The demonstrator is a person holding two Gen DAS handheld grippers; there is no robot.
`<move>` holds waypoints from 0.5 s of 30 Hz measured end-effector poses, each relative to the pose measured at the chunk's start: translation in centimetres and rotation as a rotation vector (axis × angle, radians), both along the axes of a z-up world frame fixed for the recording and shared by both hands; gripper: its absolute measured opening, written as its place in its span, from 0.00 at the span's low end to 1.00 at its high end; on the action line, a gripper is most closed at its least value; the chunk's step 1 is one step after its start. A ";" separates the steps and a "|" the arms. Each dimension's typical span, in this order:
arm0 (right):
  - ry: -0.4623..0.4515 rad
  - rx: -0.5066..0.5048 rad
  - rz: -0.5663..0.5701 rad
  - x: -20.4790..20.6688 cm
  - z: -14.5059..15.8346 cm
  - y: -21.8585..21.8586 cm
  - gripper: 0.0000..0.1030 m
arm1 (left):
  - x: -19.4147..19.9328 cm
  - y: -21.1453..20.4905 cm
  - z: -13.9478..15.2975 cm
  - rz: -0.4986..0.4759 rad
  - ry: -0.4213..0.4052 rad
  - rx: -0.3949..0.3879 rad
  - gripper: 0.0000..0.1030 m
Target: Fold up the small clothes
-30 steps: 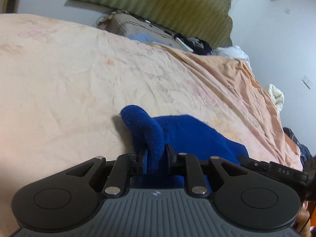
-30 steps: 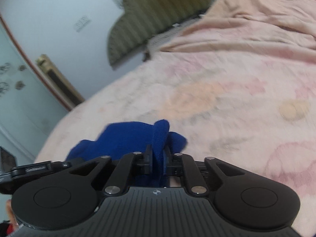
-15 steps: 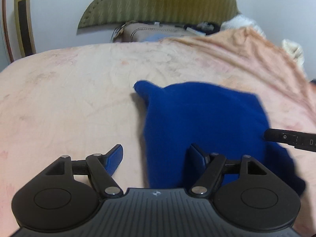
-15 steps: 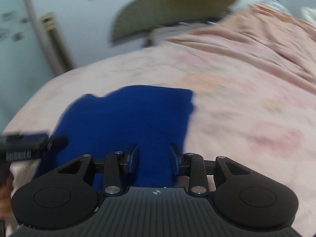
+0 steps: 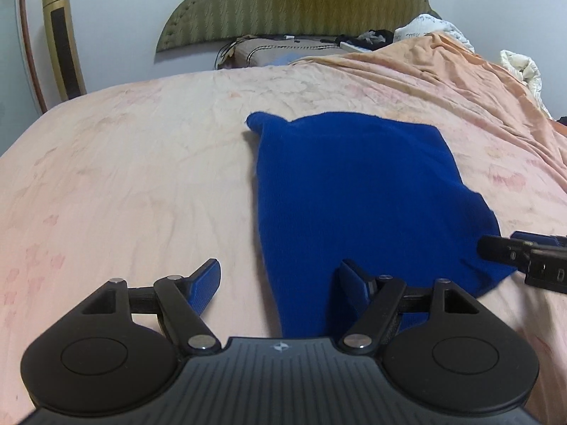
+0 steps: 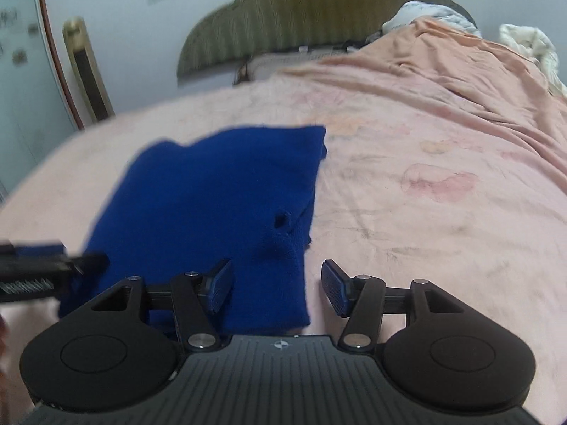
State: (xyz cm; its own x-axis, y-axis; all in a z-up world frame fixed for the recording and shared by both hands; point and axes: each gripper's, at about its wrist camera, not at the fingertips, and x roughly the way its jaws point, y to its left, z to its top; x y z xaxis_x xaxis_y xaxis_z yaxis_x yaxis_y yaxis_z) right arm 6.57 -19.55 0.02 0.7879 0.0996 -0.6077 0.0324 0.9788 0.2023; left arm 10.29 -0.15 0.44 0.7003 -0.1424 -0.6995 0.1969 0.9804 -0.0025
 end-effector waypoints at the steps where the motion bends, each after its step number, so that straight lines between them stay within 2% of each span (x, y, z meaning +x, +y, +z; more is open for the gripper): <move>1: -0.005 0.006 0.001 -0.4 0.1 -0.1 0.66 | -0.2 0.1 -0.1 0.001 0.006 0.000 0.72; 5: 0.060 -0.057 -0.018 -0.9 -1.1 0.6 0.69 | -1.5 0.1 -0.2 0.000 0.003 0.019 0.72; 8: 0.034 -0.041 -0.021 -2.6 -0.8 1.4 0.70 | -2.1 0.2 -0.3 0.002 0.010 0.026 0.72; 12: 0.012 -0.036 -0.014 -4.3 -0.2 2.5 0.82 | -2.7 0.5 -0.2 0.002 0.012 0.020 0.72; 15: 0.010 -0.055 -0.003 -4.9 -0.2 3.4 0.84 | -3.2 0.6 -0.3 0.003 0.013 0.023 0.72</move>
